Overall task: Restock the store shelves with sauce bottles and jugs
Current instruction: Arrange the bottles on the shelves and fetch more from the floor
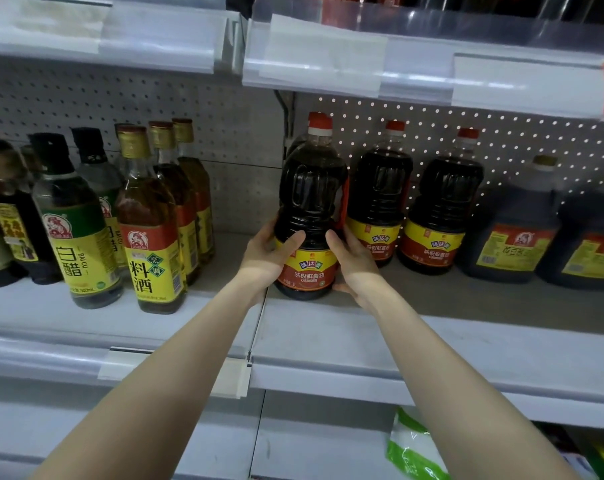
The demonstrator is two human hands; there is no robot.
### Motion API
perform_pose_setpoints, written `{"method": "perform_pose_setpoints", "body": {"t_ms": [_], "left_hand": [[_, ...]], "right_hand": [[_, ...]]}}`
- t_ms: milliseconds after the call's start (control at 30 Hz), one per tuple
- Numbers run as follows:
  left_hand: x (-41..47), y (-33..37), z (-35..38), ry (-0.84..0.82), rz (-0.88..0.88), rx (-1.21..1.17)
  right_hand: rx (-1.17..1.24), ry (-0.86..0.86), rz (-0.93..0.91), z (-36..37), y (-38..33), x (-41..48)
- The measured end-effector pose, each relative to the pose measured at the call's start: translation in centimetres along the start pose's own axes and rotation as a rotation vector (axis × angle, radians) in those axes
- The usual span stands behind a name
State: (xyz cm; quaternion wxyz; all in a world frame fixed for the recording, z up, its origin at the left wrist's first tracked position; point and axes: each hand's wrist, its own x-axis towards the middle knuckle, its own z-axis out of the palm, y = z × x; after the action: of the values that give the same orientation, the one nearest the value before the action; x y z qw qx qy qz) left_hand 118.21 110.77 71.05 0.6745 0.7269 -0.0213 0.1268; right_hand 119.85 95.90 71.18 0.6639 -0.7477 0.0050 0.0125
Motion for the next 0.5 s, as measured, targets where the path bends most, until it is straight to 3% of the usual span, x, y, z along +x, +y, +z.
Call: {"method": "perform_pose_setpoints", "body": {"t_ms": [500], "left_hand": [[-0.26, 0.53, -0.11, -0.007, -0.023, 0.000]], "right_hand": [[-0.001, 0.040, 0.023, 0.29, -0.20, -0.25]]}}
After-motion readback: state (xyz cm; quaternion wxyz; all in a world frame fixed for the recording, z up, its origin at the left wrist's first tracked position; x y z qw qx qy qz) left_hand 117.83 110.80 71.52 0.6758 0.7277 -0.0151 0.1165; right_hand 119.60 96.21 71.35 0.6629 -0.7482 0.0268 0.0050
